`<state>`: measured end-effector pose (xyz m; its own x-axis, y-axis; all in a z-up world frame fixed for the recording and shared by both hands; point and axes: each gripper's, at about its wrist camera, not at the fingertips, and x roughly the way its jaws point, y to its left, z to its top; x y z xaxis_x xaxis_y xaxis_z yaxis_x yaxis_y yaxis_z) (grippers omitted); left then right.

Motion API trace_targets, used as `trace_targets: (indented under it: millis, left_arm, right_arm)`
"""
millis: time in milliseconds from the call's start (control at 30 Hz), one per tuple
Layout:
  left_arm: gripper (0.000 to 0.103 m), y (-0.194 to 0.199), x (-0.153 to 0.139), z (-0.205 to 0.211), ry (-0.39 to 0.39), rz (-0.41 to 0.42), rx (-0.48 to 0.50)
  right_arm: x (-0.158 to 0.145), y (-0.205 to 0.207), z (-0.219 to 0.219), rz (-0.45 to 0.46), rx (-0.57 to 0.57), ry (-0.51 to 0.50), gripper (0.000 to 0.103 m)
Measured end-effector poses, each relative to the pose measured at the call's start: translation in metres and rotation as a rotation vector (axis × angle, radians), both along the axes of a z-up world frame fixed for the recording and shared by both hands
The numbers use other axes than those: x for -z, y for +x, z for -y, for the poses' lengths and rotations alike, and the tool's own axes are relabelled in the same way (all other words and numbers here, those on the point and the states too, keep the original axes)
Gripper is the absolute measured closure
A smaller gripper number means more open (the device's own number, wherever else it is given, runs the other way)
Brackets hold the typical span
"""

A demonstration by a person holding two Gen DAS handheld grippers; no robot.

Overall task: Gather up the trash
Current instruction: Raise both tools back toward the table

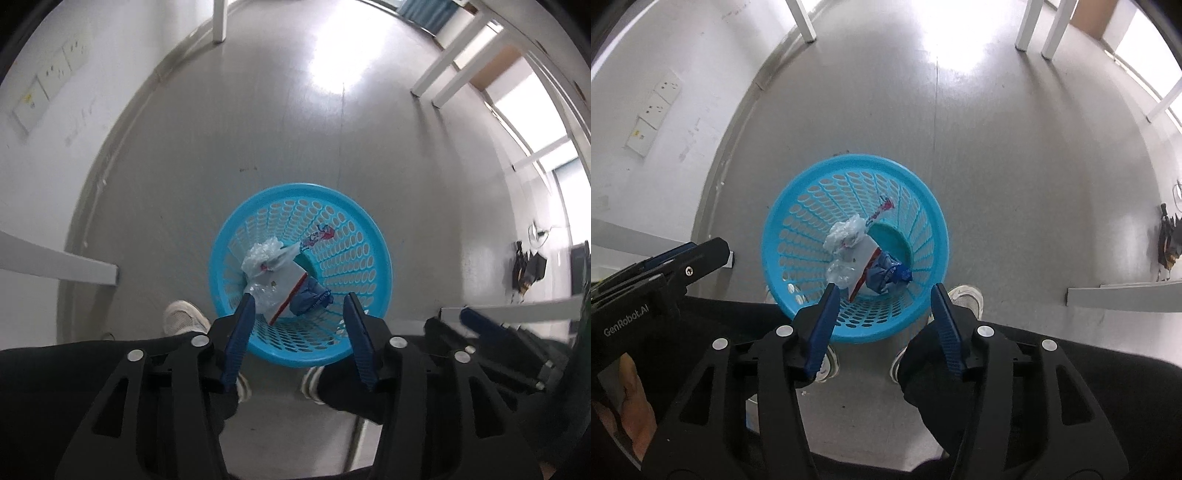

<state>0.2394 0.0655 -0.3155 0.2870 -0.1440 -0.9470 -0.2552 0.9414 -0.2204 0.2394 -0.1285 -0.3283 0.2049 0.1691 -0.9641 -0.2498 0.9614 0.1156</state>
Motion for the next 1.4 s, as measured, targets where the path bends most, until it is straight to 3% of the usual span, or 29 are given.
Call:
trace_targets:
  millis: [67,133,467,833,1100,1233,1400]
  left_arm:
    - [0.051,-0.01,-0.01,0.007,0.071,0.008,0.039]
    - [0.049,-0.022,-0.02,0.012,0.09,0.036,0.07]
    - [0.036,-0.058,-0.05,0.016,0.077,0.124,0.08]
    - [0.007,-0.105,-0.08,0.025,0.064,0.204,0.109]
    - [0.006,-0.145,-0.122,0.038,0.081,0.311,0.181]
    - [0.006,-0.165,-0.14,0.038,0.124,0.362,0.208]
    - [0.006,-0.184,-0.167,0.035,0.12,0.431,0.216]
  right_arm:
    - [-0.014,-0.008,0.002,0.032,-0.013,0.013,0.047]
    - [-0.027,-0.019,0.004,0.069,-0.029,0.018,0.046]
    - [-0.076,-0.061,0.022,0.183,-0.054,0.057,0.036]
    - [-0.116,-0.099,0.04,0.258,-0.068,0.071,0.026]
    - [-0.155,-0.138,0.053,0.361,-0.102,0.091,0.01]
    - [-0.184,-0.161,0.061,0.424,-0.096,0.13,0.009]
    - [-0.214,-0.181,0.071,0.507,-0.103,0.144,0.009]
